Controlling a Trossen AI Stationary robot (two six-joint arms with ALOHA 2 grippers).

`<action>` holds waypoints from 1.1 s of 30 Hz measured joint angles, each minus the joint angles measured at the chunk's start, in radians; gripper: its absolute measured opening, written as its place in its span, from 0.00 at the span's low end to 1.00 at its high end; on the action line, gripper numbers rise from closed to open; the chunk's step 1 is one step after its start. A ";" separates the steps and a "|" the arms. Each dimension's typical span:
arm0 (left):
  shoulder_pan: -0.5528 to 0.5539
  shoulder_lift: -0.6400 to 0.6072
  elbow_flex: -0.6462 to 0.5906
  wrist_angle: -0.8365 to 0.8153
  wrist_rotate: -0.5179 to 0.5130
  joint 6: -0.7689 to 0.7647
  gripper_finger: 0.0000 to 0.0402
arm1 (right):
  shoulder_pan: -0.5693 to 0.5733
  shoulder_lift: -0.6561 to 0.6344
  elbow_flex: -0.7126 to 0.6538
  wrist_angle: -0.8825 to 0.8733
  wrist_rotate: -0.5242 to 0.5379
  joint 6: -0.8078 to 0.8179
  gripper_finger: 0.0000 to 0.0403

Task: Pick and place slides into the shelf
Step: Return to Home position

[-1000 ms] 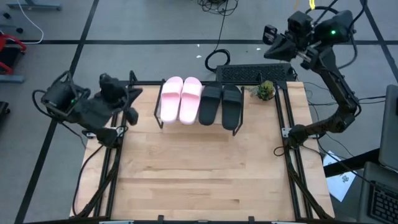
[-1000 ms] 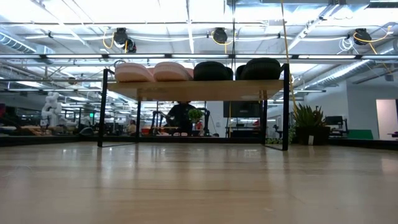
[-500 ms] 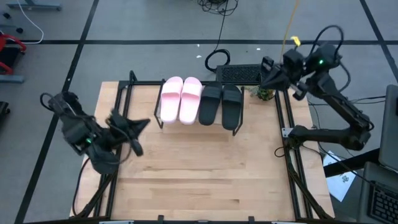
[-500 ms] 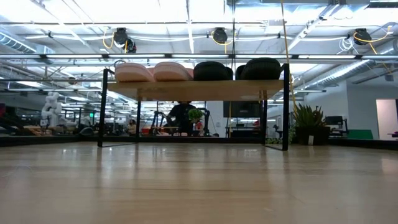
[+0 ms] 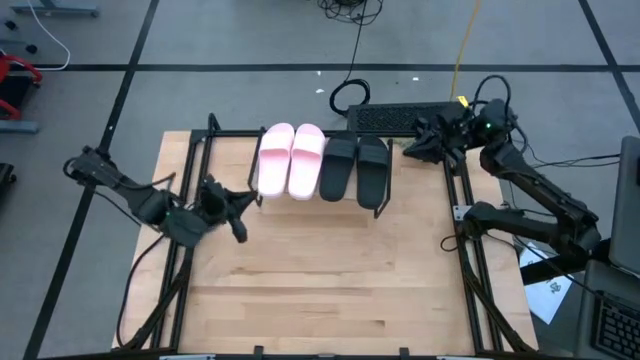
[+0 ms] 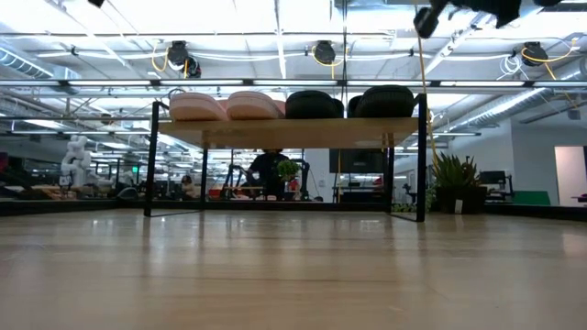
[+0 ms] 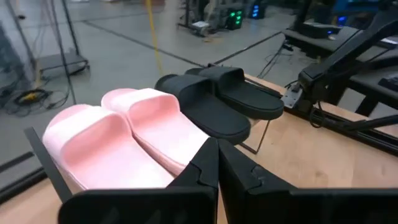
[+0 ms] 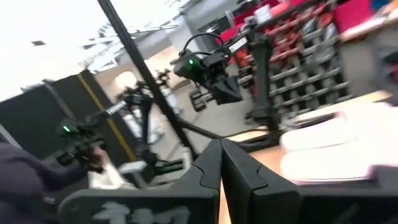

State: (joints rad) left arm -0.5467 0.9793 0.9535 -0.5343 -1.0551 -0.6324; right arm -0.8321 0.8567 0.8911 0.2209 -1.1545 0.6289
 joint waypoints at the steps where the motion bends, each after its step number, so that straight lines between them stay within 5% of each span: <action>1: 0.013 -0.038 -0.039 0.039 0.017 0.041 0.00 | -0.017 -0.008 -0.017 0.009 -0.001 -0.030 0.00; 5: 0.065 -0.215 -0.158 0.120 0.089 0.166 0.00 | -0.120 -0.032 -0.029 0.049 -0.031 -0.069 0.00; 13: 0.094 -0.528 -0.318 0.146 0.224 0.208 0.00 | -0.276 -0.057 -0.033 0.129 -0.345 0.054 0.00; 23: 0.094 -0.636 -0.532 0.297 0.271 0.236 0.00 | -0.237 -0.079 -0.181 0.140 -0.296 -0.092 0.00; 27: 0.105 -0.691 -0.605 0.381 0.282 0.274 0.00 | -0.215 -0.038 -0.247 0.275 -0.229 -0.117 0.00; 33: 0.182 -0.779 -0.625 0.351 0.358 0.341 0.00 | -0.214 0.083 -0.267 0.555 -0.264 0.034 0.00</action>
State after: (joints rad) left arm -0.3649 0.2007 0.3290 -0.1835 -0.6975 -0.2912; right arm -1.0456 0.9398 0.6243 0.7763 -1.4183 0.6632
